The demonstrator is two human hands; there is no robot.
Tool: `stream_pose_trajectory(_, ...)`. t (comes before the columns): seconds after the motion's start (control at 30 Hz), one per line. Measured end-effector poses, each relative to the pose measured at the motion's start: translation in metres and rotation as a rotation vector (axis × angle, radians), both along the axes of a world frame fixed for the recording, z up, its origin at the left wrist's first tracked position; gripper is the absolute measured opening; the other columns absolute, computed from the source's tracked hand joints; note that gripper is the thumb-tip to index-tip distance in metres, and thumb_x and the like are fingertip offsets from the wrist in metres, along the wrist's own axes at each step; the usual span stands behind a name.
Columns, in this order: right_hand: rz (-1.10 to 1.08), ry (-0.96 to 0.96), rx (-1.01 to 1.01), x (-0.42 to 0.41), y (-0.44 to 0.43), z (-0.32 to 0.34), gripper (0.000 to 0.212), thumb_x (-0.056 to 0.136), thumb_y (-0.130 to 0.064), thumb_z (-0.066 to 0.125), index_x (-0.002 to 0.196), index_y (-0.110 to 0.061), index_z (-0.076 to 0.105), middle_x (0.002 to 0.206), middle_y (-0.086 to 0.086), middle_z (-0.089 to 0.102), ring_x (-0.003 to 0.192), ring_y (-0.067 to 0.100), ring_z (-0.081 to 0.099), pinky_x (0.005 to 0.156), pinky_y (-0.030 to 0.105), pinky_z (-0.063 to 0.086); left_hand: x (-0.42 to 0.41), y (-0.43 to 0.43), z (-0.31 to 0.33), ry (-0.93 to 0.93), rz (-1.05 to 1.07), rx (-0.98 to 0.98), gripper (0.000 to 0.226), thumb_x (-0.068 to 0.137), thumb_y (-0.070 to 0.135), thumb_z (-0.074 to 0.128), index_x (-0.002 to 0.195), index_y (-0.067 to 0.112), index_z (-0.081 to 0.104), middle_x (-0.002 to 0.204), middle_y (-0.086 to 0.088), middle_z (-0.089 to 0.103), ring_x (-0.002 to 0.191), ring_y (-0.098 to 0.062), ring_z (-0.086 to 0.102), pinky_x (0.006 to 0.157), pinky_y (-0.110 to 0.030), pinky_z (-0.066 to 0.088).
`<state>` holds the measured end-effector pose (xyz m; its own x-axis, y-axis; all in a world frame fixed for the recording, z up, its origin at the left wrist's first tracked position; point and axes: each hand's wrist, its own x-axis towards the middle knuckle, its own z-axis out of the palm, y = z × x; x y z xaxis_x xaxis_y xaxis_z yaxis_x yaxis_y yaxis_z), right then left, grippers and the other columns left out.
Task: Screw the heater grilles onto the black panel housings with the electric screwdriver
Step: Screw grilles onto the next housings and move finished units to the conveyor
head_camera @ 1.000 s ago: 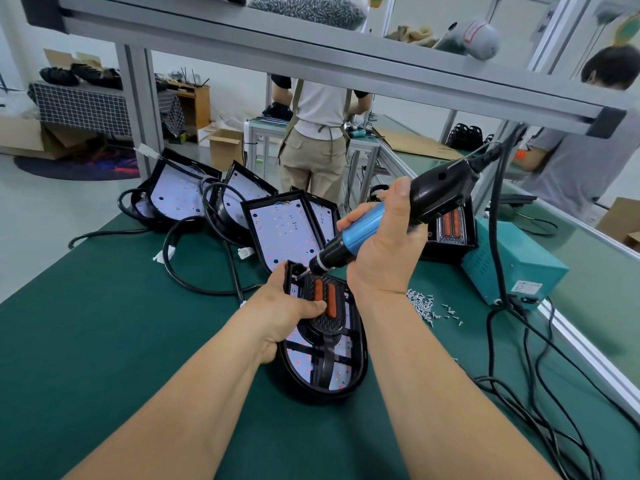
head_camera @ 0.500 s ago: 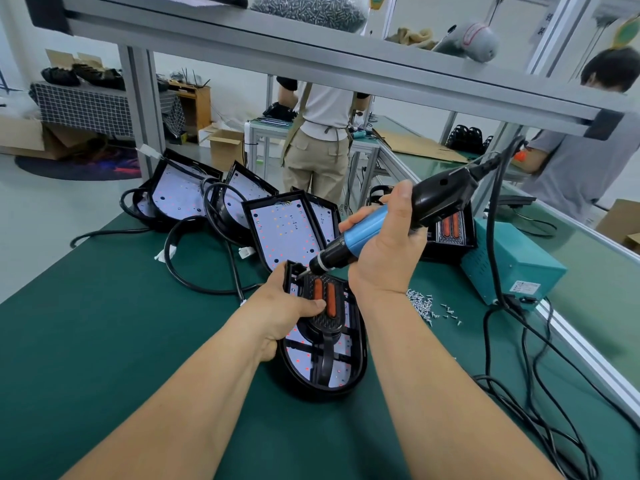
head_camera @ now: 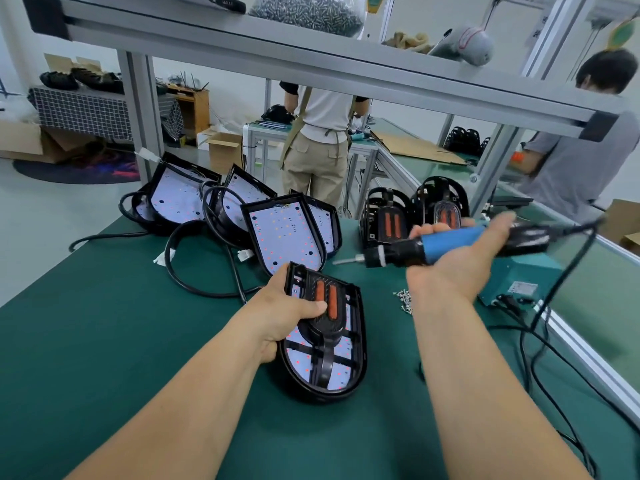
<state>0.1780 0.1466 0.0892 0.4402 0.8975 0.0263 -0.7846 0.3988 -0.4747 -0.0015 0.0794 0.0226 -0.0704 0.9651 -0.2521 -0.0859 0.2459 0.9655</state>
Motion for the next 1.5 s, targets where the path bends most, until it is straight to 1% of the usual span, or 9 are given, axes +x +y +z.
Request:
stream_pose_trajectory(0.23,-0.027,0.163,-0.277,0.086,-0.011,-0.050,0.050,0.082,-0.062,0.067,0.092,-0.016,0.052,0.068,0.002,0.060,0.051,0.020,0.061,0.069,0.037,0.059,0.009,0.015,0.007,0.058,0.042,0.015,0.033,0.085,0.001,0.073,0.110,0.017,0.059,0.104,-0.013,0.073,0.101,-0.034,0.070,0.097,-0.056,0.052)
stream_pose_trajectory(0.33,-0.006,0.188,-0.325,0.108,-0.011,-0.062,0.049,0.083,-0.062,0.066,0.086,-0.016,0.050,0.067,0.000,0.056,0.048,0.018,0.058,0.067,0.031,0.058,0.007,0.020,0.008,0.138,0.002,-0.037,0.056,0.087,0.023,0.075,0.137,0.021,0.049,0.132,-0.011,0.063,0.121,-0.033,0.060,0.108,-0.052,0.043)
stream_pose_trajectory(0.43,0.027,0.218,-0.352,0.119,-0.008,-0.068,0.049,0.083,-0.062,0.065,0.085,-0.014,0.050,0.067,-0.001,0.055,0.047,0.017,0.057,0.064,0.028,0.056,0.004,0.015,0.022,0.607,0.022,-0.072,0.095,0.087,0.056,0.066,0.159,0.029,0.010,0.157,-0.006,0.037,0.141,-0.030,0.039,0.112,-0.038,0.034)
stream_pose_trajectory(0.5,0.039,0.233,-0.354,0.122,-0.005,-0.071,0.050,0.083,-0.062,0.066,0.085,-0.014,0.051,0.062,-0.001,0.056,0.045,0.017,0.057,0.062,0.028,0.055,0.004,0.012,0.031,1.047,0.105,0.026,0.091,0.088,0.060,0.061,0.158,0.025,0.014,0.152,-0.016,0.041,0.138,-0.034,0.039,0.105,-0.038,0.038)
stream_pose_trajectory(0.57,0.047,0.261,-0.358,0.125,-0.003,-0.074,0.050,0.082,-0.062,0.066,0.086,-0.014,0.050,0.057,0.000,0.056,0.043,0.017,0.056,0.061,0.028,0.056,0.015,0.009,0.040,1.209,0.203,0.209,0.074,0.089,0.051,0.064,0.152,0.023,0.035,0.140,-0.018,0.047,0.130,-0.036,0.044,0.102,-0.040,0.040)
stream_pose_trajectory(0.7,0.060,0.362,-0.331,0.130,-0.002,-0.074,0.050,0.084,-0.061,0.064,0.081,-0.014,0.047,0.052,0.000,0.052,0.041,0.017,0.052,0.059,0.030,0.056,0.070,0.016,0.046,1.197,-0.049,0.426,0.024,0.091,0.033,0.067,0.113,0.025,0.071,0.117,-0.002,0.066,0.114,-0.023,0.058,0.095,-0.033,0.044)
stream_pose_trajectory(0.87,0.075,0.478,-0.296,0.140,-0.002,-0.071,0.049,0.084,-0.059,0.064,0.081,-0.013,0.046,0.065,-0.001,0.051,0.055,0.017,0.052,0.062,0.027,0.054,0.131,0.039,0.025,1.220,-0.379,0.339,0.016,0.093,0.020,0.062,0.104,0.023,0.074,0.112,0.000,0.072,0.107,-0.022,0.063,0.095,-0.033,0.050)
stream_pose_trajectory(1.3,0.085,0.560,-0.249,0.140,-0.003,-0.071,0.048,0.084,-0.057,0.066,0.085,-0.012,0.048,0.064,-0.001,0.052,0.049,0.018,0.054,0.065,0.034,0.057,0.184,0.068,-0.020,1.040,-0.144,0.161,0.019,0.091,0.029,0.067,0.098,0.011,0.070,0.102,-0.006,0.068,0.092,-0.026,0.066,0.078,-0.034,0.056)
stream_pose_trajectory(1.5,0.068,0.575,-0.248,0.139,-0.005,-0.069,0.048,0.083,-0.057,0.067,0.089,-0.012,0.049,0.059,-0.001,0.054,0.047,0.018,0.054,0.064,0.035,0.056,0.188,0.064,-0.017,1.053,-0.160,0.128,0.016,0.093,0.009,0.057,0.103,0.011,0.069,0.105,-0.005,0.069,0.099,-0.024,0.066,0.075,-0.033,0.055)
